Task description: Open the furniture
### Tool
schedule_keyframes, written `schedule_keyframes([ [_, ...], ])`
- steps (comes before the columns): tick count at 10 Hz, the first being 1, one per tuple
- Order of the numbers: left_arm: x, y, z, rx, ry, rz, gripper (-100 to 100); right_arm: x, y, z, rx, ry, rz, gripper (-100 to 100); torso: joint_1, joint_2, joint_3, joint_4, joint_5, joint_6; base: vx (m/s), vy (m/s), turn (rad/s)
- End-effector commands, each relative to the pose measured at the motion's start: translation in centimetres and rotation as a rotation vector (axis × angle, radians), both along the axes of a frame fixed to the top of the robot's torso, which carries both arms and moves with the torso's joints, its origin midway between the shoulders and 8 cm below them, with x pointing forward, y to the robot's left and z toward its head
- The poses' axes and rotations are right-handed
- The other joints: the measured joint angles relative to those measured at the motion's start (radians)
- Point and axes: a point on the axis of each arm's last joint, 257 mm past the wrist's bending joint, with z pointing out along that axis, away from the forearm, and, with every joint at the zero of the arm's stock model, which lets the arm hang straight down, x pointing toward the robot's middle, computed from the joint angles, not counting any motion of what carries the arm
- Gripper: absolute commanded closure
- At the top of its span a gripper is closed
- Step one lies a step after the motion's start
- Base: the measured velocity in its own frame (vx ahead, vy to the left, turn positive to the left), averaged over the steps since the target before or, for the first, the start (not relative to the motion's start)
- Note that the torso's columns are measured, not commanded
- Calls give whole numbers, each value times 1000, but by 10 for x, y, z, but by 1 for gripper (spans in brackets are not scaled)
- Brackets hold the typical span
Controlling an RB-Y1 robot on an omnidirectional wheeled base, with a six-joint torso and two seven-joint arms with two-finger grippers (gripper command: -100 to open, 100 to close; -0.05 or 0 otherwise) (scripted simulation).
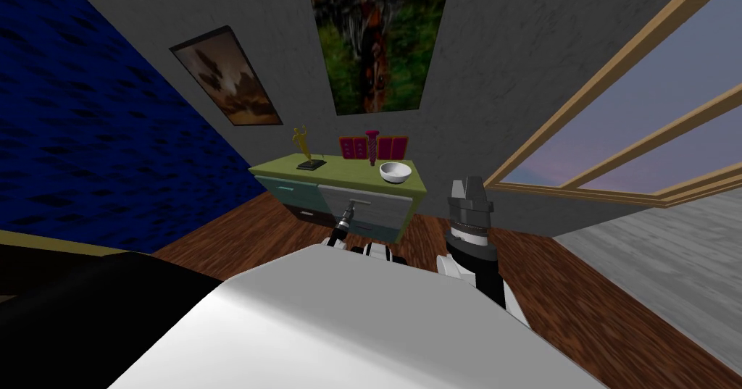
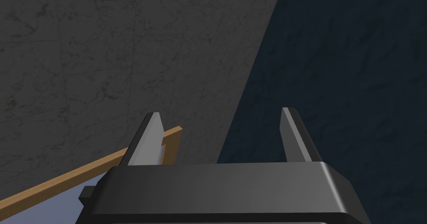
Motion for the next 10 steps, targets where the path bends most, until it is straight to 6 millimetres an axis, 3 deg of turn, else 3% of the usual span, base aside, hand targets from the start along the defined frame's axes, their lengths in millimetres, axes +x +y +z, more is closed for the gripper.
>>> schedule_keyframes([
  [1,5,1,5,0,-4,0,-100,0,0,0,0,0,0,0,0,-1,0,0,0,0,37,-1,-4],
  [2,6,1,5,0,-2,1,100,0,0,0,0,0,0,0,0,-1,0,0,0,0,7,0,1],
  [7,2,-1,9,-1,-3,-8,100,0,0,0,0,0,0,0,2,-1,0,0,1,0,-167,8,19],
  [8,9,2,10,2,9,-6,-100,0,0,0,0,0,0,0,0,-8,-4,-2,0,0,69,35,-26],
  [10,16,5,11,5,19,-4,-100,0,0,0,0,0,0,0,3,-15,-9,-4,1,0,163,74,-25],
])
